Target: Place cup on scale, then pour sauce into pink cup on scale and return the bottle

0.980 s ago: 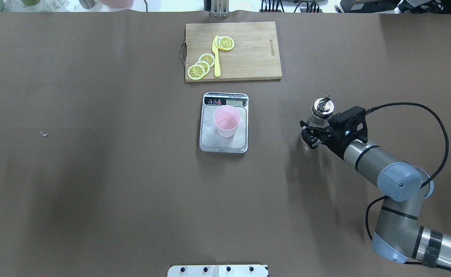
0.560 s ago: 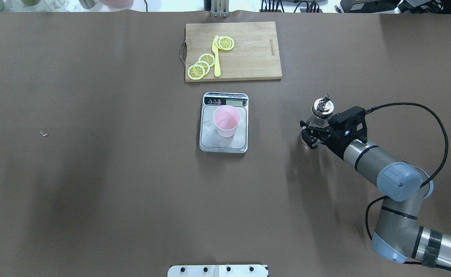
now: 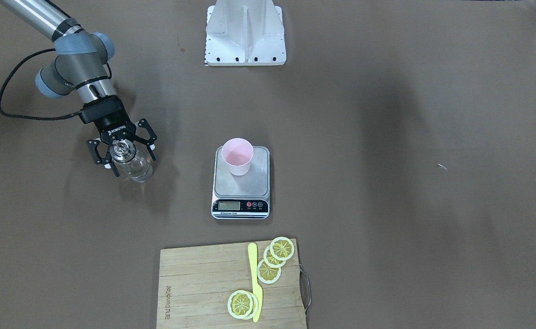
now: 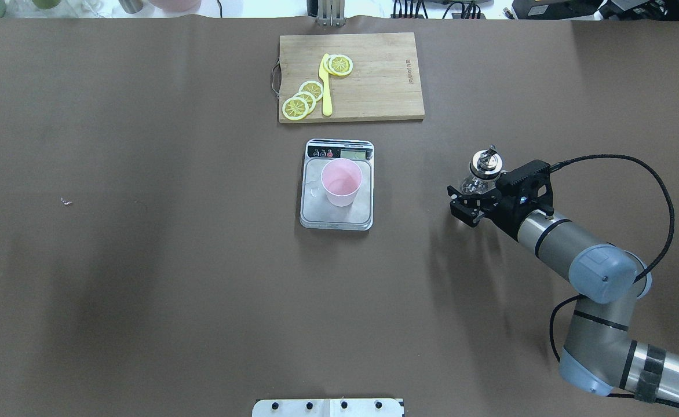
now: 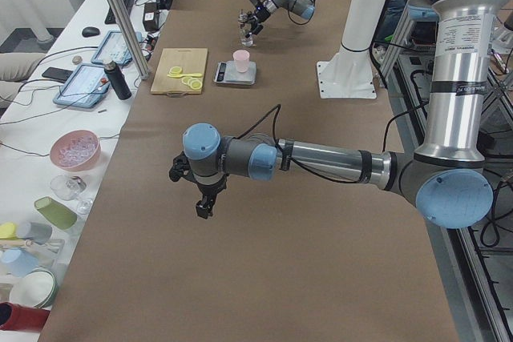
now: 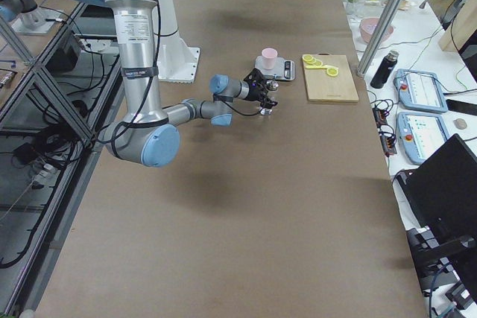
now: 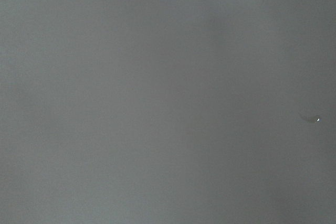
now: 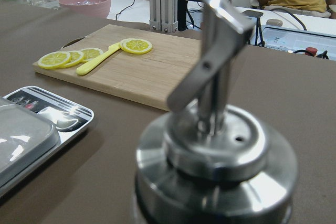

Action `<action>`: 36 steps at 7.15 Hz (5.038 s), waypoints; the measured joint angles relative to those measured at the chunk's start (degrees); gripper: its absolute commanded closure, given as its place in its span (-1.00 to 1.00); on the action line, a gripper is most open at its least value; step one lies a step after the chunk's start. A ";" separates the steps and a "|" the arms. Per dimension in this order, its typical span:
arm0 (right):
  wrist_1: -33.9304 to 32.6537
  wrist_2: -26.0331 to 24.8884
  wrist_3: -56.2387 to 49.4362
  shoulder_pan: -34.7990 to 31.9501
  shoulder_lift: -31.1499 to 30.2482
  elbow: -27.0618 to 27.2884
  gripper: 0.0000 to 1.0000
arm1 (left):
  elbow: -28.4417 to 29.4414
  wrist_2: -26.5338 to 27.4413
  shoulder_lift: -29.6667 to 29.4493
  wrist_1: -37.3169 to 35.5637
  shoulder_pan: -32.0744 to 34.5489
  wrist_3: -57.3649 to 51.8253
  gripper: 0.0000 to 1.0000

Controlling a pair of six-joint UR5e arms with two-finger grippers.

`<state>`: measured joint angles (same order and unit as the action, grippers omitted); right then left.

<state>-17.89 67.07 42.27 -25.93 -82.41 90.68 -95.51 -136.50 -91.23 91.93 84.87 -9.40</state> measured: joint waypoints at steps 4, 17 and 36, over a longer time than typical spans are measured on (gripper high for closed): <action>0.86 -0.27 0.09 0.00 -1.05 0.21 -0.98 | -0.36 0.10 -0.01 0.06 0.03 0.90 -1.00; 6.93 -7.56 0.18 7.37 -9.37 1.95 -0.98 | -0.47 0.26 0.00 0.09 0.10 1.23 -1.00; -2.43 45.85 -4.67 -40.74 -10.99 -5.46 -1.00 | -0.28 0.15 -0.51 -0.02 1.45 0.95 -1.00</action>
<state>-20.32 112.93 37.60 -66.67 -93.40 85.23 -95.79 -136.35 -91.74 91.92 86.32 -8.46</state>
